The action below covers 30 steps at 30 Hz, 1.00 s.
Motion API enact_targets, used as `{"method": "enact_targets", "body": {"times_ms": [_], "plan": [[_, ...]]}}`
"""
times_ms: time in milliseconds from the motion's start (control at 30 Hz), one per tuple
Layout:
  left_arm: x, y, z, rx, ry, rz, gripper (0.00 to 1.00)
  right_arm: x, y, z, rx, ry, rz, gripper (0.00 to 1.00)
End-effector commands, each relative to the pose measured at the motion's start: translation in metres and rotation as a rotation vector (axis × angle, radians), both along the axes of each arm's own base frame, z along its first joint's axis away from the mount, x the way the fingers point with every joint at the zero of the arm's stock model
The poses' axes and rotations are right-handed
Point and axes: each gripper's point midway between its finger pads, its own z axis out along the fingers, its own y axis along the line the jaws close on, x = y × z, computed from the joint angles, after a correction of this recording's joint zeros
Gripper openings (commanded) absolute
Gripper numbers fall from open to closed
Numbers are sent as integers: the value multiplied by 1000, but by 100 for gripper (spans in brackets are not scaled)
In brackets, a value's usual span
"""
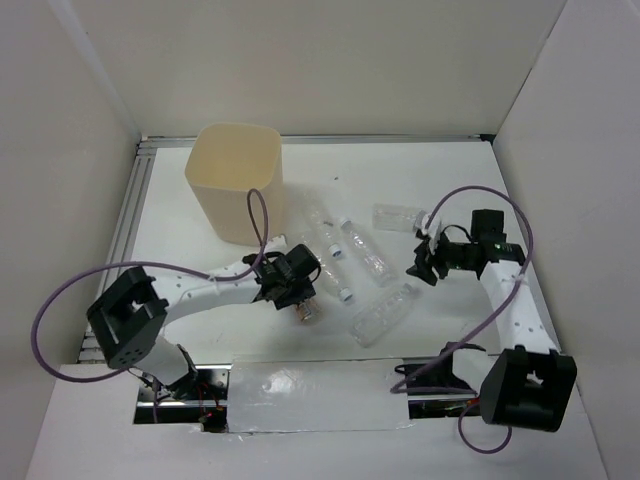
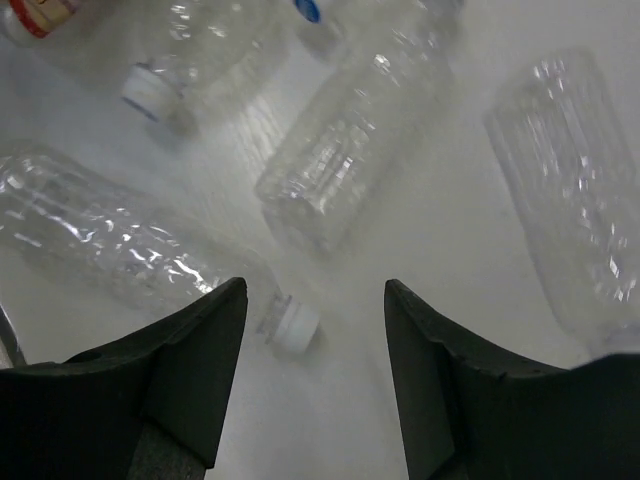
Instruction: Put the plastic bottles in the bin
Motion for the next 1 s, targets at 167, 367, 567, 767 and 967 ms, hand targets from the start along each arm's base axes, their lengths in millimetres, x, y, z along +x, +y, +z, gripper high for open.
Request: {"method": "enact_targets", "body": {"times_ms": [167, 367, 567, 767, 967], "plan": [[-21, -64, 180, -147, -497, -527, 0, -76, 44, -4, -150, -355, 718, 80], [47, -44, 339, -24, -933, -469, 0, -85, 60, -12, -92, -340, 837, 86], [141, 50, 420, 170, -1124, -64, 4, -86, 67, -15, -107, -346, 885, 89], [190, 148, 397, 378, -1004, 192, 23, -79, 76, -36, -183, -383, 942, 94], [224, 193, 333, 466, -847, 206, 46, -70, 82, -61, -263, -338, 976, 94]]}}
